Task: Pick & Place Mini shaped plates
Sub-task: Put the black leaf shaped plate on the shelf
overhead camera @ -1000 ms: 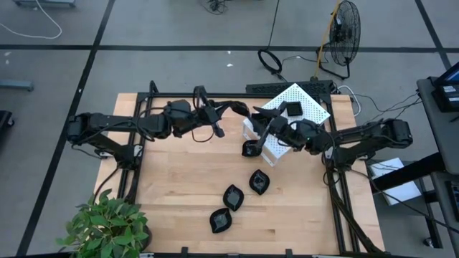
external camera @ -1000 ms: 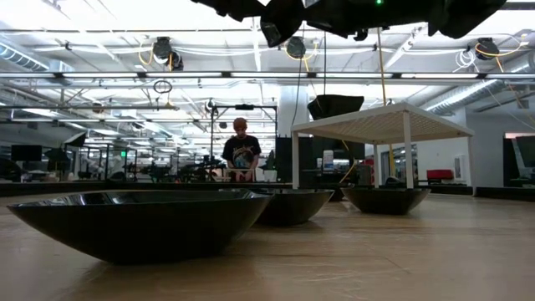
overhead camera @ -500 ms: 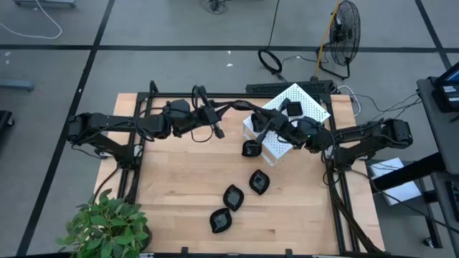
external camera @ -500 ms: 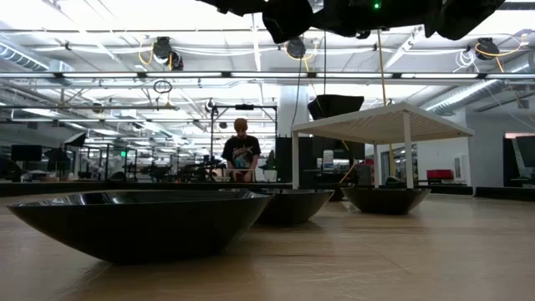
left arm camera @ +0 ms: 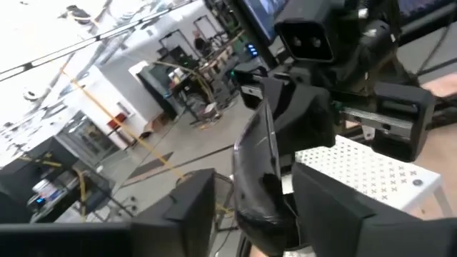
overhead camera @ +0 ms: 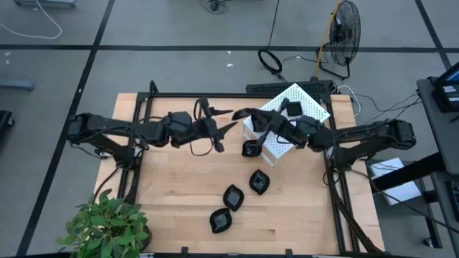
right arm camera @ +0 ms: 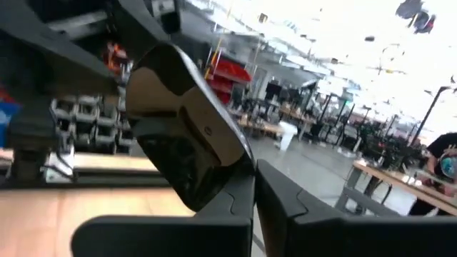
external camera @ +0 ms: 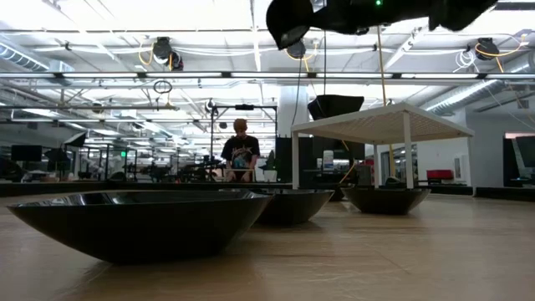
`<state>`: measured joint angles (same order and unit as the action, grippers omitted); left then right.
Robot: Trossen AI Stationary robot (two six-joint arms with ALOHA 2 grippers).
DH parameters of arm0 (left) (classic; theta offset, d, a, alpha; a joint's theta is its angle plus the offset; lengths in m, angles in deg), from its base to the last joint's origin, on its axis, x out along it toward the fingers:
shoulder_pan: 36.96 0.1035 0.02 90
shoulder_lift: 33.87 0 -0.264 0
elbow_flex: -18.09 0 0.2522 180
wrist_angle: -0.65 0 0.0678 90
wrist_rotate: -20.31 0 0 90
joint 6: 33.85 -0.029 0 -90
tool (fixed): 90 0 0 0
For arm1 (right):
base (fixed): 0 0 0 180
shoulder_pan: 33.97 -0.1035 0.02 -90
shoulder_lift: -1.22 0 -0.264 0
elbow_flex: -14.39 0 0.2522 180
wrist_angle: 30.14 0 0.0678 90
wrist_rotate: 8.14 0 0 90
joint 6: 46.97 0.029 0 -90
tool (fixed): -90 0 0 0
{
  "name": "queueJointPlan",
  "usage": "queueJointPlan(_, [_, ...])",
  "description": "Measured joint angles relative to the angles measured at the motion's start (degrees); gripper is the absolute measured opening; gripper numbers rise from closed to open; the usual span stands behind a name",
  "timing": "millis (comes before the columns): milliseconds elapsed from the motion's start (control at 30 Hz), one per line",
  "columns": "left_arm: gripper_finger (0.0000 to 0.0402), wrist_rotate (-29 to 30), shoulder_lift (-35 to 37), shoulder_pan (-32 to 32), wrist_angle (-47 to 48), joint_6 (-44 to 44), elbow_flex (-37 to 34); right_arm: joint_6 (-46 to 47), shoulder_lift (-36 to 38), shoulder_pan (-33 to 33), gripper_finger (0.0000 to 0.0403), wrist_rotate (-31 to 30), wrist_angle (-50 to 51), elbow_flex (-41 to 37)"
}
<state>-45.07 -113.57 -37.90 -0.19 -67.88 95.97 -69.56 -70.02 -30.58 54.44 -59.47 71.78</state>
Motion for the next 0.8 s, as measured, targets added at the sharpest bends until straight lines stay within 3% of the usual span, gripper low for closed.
queueJointPlan(167, [0.0231, 9.65, 0.02, -3.07, 1.76, 0.73, 0.32, 1.78, 5.03, -0.02, 0.0, -1.14, 23.49, 6.45])
queueJointPlan(333, [0.0238, 19.19, 0.81, -4.62, 7.59, 1.65, 0.37, 10.02, 10.25, -0.01, 0.0, -1.12, 51.51, 14.75])
queueJointPlan(567, [0.0239, 21.42, 0.7, -3.81, 18.24, 9.69, -0.07, 27.09, 13.81, 2.02, 0.0, 0.02, 88.72, 24.85])
queueJointPlan(800, [0.0239, 19.09, 0.66, -2.17, 20.38, 13.61, -0.07, 33.04, 14.16, 6.92, 0.0, 5.54, 103.0, 22.92])
